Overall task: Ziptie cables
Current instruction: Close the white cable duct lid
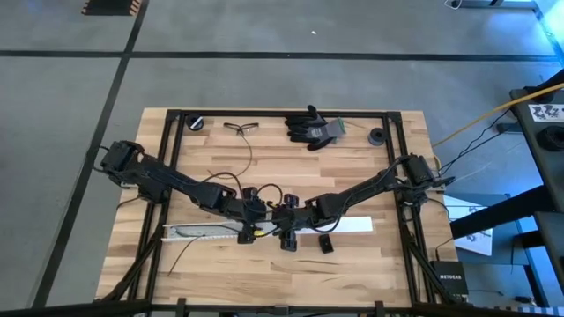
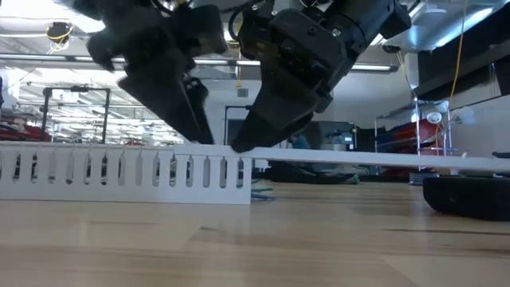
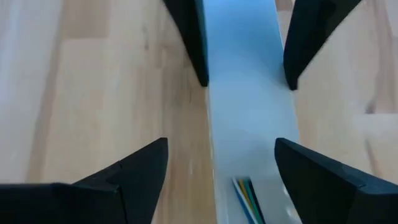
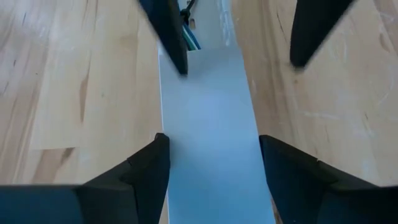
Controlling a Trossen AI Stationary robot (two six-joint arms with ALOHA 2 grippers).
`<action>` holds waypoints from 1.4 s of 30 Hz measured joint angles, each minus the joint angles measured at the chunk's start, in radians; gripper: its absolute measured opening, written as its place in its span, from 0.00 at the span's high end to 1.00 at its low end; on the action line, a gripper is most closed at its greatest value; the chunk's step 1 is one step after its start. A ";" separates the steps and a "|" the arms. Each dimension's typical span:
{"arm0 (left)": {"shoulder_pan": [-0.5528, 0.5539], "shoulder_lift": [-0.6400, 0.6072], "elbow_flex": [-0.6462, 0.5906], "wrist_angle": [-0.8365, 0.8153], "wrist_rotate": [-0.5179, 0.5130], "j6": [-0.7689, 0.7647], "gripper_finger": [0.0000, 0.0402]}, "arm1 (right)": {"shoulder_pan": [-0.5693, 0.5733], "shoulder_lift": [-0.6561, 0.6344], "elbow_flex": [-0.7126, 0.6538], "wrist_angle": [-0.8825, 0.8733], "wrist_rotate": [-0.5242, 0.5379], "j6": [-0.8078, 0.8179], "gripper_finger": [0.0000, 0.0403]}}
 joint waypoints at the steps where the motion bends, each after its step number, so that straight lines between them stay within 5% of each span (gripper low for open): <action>1: -0.007 -0.017 -0.001 -0.021 -0.001 -0.021 0.31 | 0.000 0.000 0.000 -0.001 -0.002 -0.001 0.46; 8: -0.108 -0.051 -0.003 -0.199 -0.035 -0.150 0.31 | 0.000 0.000 -0.001 -0.006 -0.006 -0.003 0.46; 14: -0.161 -0.049 -0.064 -0.098 -0.133 -0.183 0.31 | 0.000 0.000 -0.001 -0.008 -0.007 -0.010 0.46; 24: -0.151 -0.037 -0.186 0.194 -0.151 -0.181 0.31 | 0.000 -0.001 -0.003 -0.011 -0.009 -0.019 0.46; 32: -0.155 0.013 -0.218 0.261 -0.160 -0.182 0.31 | 0.001 -0.001 -0.004 -0.006 -0.010 -0.020 0.46; 42: -0.156 0.037 -0.217 0.302 -0.170 -0.157 0.51 | 0.001 0.001 -0.006 0.031 -0.011 -0.025 0.46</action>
